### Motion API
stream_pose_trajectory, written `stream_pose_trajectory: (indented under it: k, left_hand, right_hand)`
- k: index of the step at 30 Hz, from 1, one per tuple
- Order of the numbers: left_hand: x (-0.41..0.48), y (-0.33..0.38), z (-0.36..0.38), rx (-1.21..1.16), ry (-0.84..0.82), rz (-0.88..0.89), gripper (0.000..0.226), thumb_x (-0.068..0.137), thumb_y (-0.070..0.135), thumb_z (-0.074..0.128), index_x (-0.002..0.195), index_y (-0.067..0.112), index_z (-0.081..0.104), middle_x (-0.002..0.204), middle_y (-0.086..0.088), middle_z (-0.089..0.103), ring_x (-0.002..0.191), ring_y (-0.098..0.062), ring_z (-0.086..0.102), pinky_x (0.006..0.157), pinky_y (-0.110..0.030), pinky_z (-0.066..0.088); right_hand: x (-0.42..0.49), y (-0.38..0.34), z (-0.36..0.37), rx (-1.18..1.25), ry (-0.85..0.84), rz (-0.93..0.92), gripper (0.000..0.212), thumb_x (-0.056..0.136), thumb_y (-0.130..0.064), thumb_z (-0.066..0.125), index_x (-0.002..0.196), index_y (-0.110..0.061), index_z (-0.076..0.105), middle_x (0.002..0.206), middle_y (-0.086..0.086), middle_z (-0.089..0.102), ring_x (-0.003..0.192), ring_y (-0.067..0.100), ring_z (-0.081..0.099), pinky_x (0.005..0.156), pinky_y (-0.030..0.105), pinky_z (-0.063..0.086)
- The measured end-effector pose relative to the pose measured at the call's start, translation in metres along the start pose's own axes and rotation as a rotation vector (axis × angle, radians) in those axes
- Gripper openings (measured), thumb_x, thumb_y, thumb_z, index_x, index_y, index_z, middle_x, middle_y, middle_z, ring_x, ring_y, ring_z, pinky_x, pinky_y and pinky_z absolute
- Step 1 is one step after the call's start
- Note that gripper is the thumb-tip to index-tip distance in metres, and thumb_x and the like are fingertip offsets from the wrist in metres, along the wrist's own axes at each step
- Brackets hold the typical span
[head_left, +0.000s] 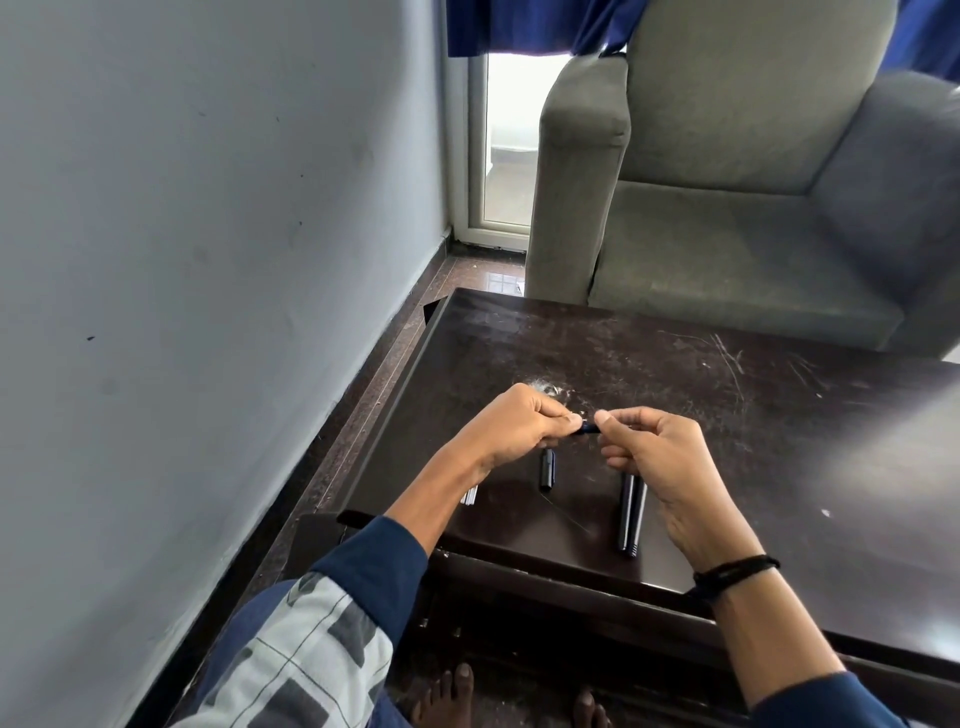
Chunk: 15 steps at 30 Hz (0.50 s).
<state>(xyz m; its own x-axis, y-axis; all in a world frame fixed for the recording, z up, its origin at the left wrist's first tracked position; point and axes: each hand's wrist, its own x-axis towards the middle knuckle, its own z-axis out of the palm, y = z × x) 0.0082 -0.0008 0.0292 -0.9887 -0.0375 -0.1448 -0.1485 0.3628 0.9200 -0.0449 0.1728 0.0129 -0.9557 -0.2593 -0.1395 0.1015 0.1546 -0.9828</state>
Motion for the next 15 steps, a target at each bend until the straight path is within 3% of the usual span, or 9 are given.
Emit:
stream_pose_trajectory:
  k: [4,8,12,15]
  left_hand:
    - [-0.0009,-0.0002,0.0001,-0.013,-0.010,0.000,0.045,0.099,0.020,0.063,0.054,0.027,0.067,0.050,0.015,0.049,0.048,0.003,0.044,0.057,-0.005,0.036]
    - [-0.0008,0.0007,-0.0001,-0.038,-0.004,0.009,0.037,0.099,0.025,0.063,0.064,0.014,0.072,0.056,0.002,0.045,0.052,-0.003,0.038,0.059,-0.012,0.035]
    - [-0.0013,0.0019,0.0020,-0.017,0.002,-0.012,0.050,0.098,0.021,0.064,0.050,0.028,0.066,0.049,0.014,0.049,0.048,0.002,0.043,0.056,-0.008,0.035]
    - [-0.0037,0.0053,0.0028,-0.034,-0.001,-0.012,0.035,0.099,0.016,0.063,0.065,0.024,0.071,0.046,0.018,0.053,0.046,0.006,0.048,0.055,-0.004,0.035]
  right_hand:
    - [-0.0003,0.0001,-0.0004,-0.020,-0.003,-0.012,0.005,0.089,-0.010,0.078,0.085,-0.007,0.076,0.069,0.000,0.070,0.066,0.010,0.064,0.067,0.025,0.054]
    - [-0.0008,-0.0018,0.0004,0.007,-0.009,-0.006,0.007,0.090,-0.020,0.079,0.091,-0.012,0.076,0.073,-0.001,0.074,0.065,0.007,0.066,0.068,0.024,0.056]
    - [-0.0005,0.0000,0.0021,-0.010,0.019,-0.004,0.012,0.092,-0.018,0.076,0.084,-0.009,0.075,0.071,0.004,0.071,0.064,0.010,0.064,0.067,0.026,0.054]
    - [-0.0008,-0.0001,0.0011,-0.023,0.014,-0.010,0.009,0.090,-0.010,0.077,0.082,-0.008,0.075,0.067,-0.001,0.070,0.065,0.011,0.063,0.066,0.025,0.053]
